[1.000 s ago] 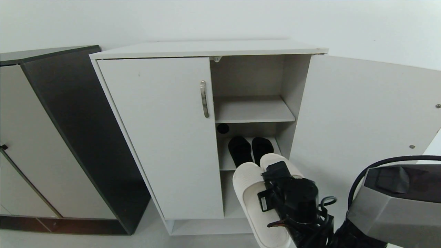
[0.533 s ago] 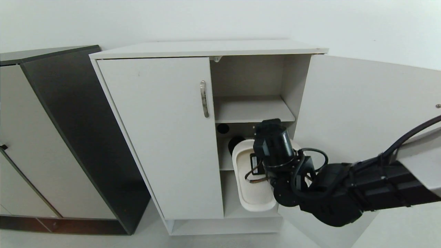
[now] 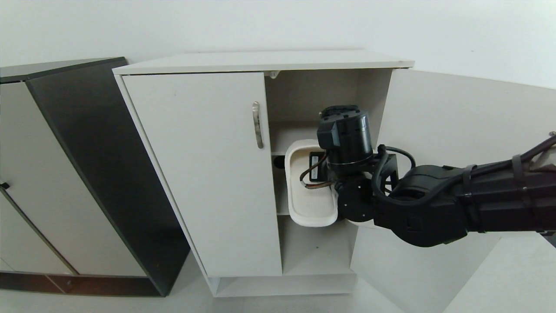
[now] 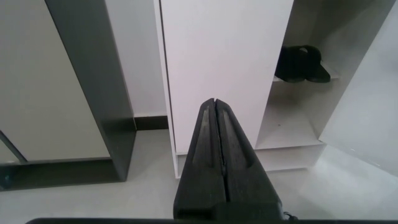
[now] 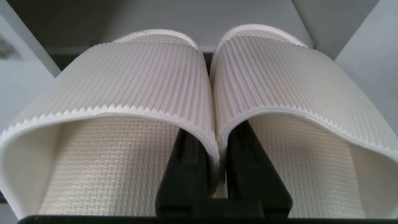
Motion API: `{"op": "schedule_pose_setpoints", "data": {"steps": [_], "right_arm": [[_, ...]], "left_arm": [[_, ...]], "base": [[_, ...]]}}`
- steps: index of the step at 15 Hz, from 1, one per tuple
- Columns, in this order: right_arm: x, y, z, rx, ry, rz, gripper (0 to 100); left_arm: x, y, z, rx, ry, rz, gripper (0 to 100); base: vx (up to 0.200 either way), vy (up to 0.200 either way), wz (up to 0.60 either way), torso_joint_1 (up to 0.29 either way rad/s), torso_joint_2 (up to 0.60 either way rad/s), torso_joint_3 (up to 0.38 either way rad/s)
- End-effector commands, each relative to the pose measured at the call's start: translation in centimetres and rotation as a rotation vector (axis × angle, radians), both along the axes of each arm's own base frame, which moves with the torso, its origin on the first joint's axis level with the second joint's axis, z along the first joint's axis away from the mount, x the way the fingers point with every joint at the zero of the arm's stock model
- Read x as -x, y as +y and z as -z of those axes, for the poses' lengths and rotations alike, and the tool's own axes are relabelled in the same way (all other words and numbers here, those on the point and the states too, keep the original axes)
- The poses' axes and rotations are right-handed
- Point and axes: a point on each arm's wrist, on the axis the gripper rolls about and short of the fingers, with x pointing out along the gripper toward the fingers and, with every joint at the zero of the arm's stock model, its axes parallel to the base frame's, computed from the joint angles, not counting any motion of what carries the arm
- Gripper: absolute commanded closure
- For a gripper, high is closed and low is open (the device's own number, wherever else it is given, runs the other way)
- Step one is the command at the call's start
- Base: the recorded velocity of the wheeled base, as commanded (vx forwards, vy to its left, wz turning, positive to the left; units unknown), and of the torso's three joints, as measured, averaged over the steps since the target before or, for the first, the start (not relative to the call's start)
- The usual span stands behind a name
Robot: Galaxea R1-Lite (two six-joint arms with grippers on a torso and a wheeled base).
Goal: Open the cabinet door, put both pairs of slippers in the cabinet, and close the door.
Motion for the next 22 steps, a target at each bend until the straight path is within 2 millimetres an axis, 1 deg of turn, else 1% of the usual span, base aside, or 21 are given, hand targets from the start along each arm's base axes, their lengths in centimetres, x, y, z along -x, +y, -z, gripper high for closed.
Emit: {"op": "schedule_pose_setpoints", "data": {"steps": [1, 7, 16, 20, 22], "right_arm": [[-0.02, -0.04, 0.69, 0.015, 0.014, 0.000, 100], [-0.34, -0.13, 1.04, 0.021, 0.020, 0.007, 100], [-0.50, -0.23, 1.06, 0.024, 0.020, 0.011, 100], [-0.61, -0.02, 1.50, 0.034, 0.027, 0.009, 100], [-0.56, 0.03, 1.48, 0.033, 0.026, 0.007, 100]], "left_arm": [[-0.01, 0.00, 0.00, 0.000, 0.001, 0.000, 100], [0.00, 0.02, 0.00, 0.000, 0.000, -0.011, 100], [0.00, 0.04, 0.00, 0.002, 0.000, -0.017, 100], [-0.01, 0.03, 0.00, 0.002, 0.001, -0.019, 100], [-0.01, 0.03, 0.00, 0.003, 0.001, -0.019, 100]], "base": [[0.000, 0.000, 0.00, 0.000, 0.00, 0.000], [0.000, 0.000, 0.00, 0.000, 0.00, 0.000], [0.200, 0.000, 0.00, 0.003, 0.00, 0.003], [0.200, 0.000, 0.00, 0.001, 0.00, 0.001], [0.000, 0.000, 0.00, 0.000, 0.00, 0.000]]}}
